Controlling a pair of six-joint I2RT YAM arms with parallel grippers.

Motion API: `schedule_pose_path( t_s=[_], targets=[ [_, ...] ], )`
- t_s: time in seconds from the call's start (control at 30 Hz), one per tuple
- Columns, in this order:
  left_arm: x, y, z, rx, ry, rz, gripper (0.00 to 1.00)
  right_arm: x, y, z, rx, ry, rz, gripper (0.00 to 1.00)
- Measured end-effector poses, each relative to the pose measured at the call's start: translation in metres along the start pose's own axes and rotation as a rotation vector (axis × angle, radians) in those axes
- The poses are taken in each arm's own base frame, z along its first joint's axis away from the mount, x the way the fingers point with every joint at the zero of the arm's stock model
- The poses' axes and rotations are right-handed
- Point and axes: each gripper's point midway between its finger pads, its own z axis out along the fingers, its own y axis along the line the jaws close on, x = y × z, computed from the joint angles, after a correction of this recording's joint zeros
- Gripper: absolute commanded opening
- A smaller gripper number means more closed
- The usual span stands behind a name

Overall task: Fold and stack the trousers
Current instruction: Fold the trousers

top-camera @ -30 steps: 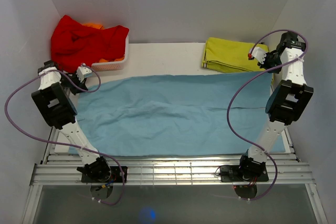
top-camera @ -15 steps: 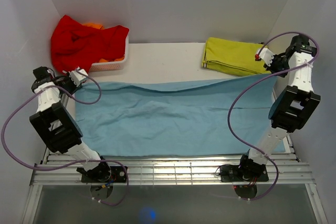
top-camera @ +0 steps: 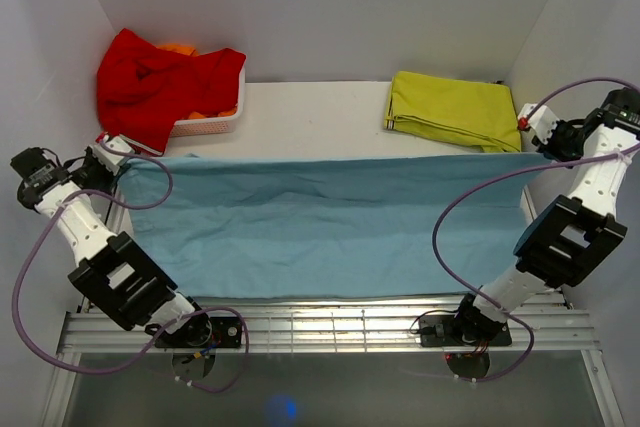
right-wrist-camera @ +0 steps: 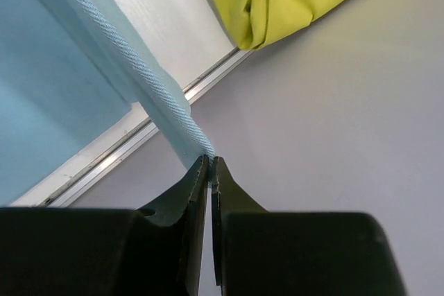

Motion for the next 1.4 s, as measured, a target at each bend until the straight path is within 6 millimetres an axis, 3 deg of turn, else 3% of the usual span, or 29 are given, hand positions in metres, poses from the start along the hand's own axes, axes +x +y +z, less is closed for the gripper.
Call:
schedule_pose_path(
  t_s=[0.13,0.27,0.4,0.5,0.7,0.8,0.9,1.0,1.13,1.27,1.37,1.4],
  targets=[
    [0.004,-0.014,-0.028,-0.003,0.004,-0.049,0.0,0.01,0.026,-0.021,0.009,-0.014,-0.001,0.08],
    [0.015,-0.033,-0.057,-0.011,0.026,-0.107,0.0,0.028,0.067,-0.037,-0.005,-0.007,0.016,0.08],
    [0.029,-0.049,-0.083,-0.03,0.059,-0.168,0.0,0.045,0.101,-0.045,-0.03,-0.014,0.053,0.08],
    [0.039,-0.061,-0.092,-0.024,0.097,-0.189,0.0,0.055,0.124,-0.047,-0.055,-0.024,0.103,0.08],
    [0.075,-0.114,-0.097,0.072,0.243,-0.232,0.0,0.081,0.166,-0.04,-0.105,0.015,0.189,0.08],
    [0.093,-0.151,-0.1,0.138,0.338,-0.245,0.0,0.09,0.193,-0.03,-0.141,0.049,0.204,0.08],
    [0.105,-0.192,-0.098,0.215,0.393,-0.289,0.0,0.095,0.216,-0.017,-0.156,0.076,0.197,0.08],
    [0.12,-0.214,-0.088,0.28,0.427,-0.259,0.0,0.098,0.236,0.0,-0.184,0.103,0.165,0.08],
    [0.135,-0.23,-0.065,0.38,0.478,-0.18,0.0,0.099,0.23,0.018,-0.203,0.133,0.075,0.08],
    [0.145,-0.233,-0.045,0.438,0.544,-0.233,0.0,0.099,0.22,0.041,-0.232,0.15,0.047,0.08],
    [0.148,-0.218,-0.029,0.454,0.588,-0.358,0.0,0.099,0.217,0.058,-0.262,0.173,0.061,0.08],
    [0.147,-0.202,-0.023,0.43,0.598,-0.416,0.0,0.099,0.215,0.062,-0.271,0.185,0.071,0.08]
  ],
)
